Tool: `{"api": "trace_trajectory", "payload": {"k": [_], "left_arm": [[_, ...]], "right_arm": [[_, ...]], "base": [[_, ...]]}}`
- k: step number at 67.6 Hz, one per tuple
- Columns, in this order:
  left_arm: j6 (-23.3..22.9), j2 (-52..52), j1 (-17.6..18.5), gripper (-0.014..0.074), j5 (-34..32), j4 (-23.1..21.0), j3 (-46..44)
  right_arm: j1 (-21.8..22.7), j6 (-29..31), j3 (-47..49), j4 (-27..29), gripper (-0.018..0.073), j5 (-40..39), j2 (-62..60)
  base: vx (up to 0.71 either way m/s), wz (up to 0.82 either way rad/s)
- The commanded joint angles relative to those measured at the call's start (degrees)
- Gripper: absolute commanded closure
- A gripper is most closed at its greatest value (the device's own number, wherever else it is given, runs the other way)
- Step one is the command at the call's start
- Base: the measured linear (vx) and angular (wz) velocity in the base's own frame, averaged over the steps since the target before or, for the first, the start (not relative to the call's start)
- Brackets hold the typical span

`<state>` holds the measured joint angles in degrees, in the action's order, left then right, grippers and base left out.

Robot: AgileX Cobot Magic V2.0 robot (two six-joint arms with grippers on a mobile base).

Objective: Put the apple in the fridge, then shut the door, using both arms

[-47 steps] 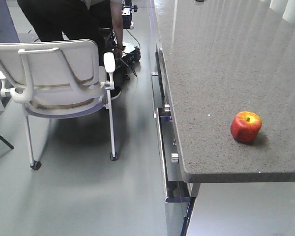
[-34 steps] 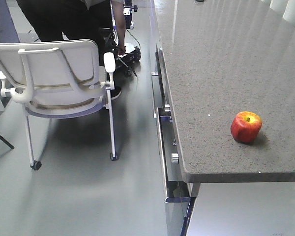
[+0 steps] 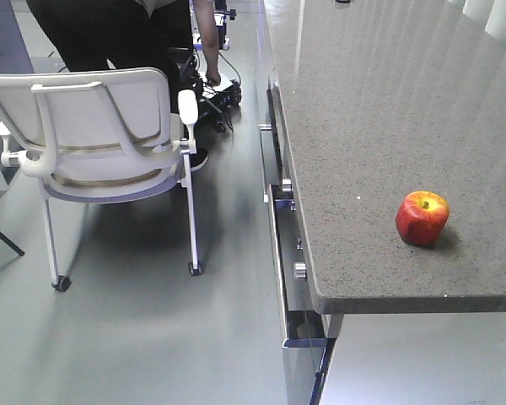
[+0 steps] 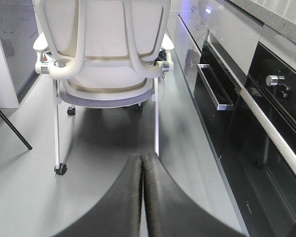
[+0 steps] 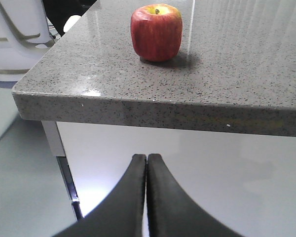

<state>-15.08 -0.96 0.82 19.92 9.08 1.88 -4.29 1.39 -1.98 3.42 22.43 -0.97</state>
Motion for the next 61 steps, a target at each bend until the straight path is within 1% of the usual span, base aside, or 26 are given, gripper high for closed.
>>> {"api": "trace_trajectory", "payload": {"k": [1, 10, 40, 47, 56, 61], "left_arm": [[-0.46, 0.09, 0.38, 0.0603, -4.05, -0.25, 0.96], [-0.46, 0.09, 0.38, 0.0603, -4.05, -0.25, 0.96], [-0.46, 0.09, 0.38, 0.0603, -4.05, -0.25, 0.96], [-0.46, 0.09, 0.38, 0.0603, -4.05, -0.25, 0.96], [-0.46, 0.09, 0.38, 0.0603, -4.05, -0.25, 0.96], [-0.46, 0.09, 0.38, 0.0603, -4.05, -0.25, 0.96]], "right_arm": [[0.02, 0.19, 0.15, -0.23, 0.0563, -4.41, -1.17], [0.02, 0.82, 0.15, -1.86, 0.0563, -4.41, -1.17], [0.02, 0.75, 0.15, -1.75, 0.0563, -4.41, -1.17], [0.02, 2.9, 0.15, -5.04, 0.0563, -5.58, -1.17], [0.02, 2.97, 0.15, -5.44, 0.0563, -5.58, -1.17], [0.02, 3.44, 0.15, -6.72, 0.0563, -6.14, -1.17]], "base": [[0.0, 0.0], [0.0, 0.0], [0.0, 0.0], [0.0, 0.0], [0.0, 0.0], [0.0, 0.0]]}}
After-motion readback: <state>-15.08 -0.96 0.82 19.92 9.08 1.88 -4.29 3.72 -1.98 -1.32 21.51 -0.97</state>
